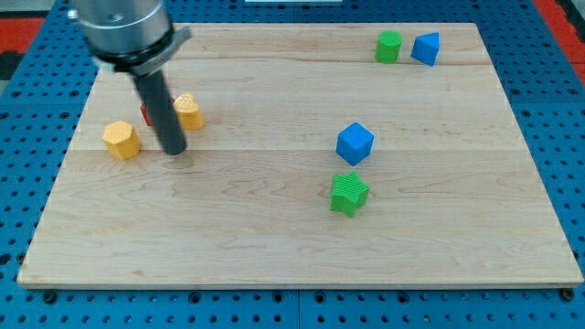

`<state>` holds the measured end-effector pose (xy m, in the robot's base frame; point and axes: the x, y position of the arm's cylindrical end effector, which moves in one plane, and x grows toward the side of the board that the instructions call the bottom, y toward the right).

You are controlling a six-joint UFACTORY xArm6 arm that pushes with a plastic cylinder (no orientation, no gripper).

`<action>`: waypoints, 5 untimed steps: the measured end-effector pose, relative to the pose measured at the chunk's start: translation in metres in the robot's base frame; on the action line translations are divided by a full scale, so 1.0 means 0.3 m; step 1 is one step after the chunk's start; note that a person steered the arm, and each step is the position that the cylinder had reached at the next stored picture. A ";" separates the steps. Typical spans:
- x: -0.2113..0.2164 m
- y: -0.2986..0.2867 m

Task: Push the red blocks towards the yellow heart

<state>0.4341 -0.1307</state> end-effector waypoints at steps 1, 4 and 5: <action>-0.037 0.337; -0.544 -0.327; -0.439 -0.397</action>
<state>0.3025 -0.2497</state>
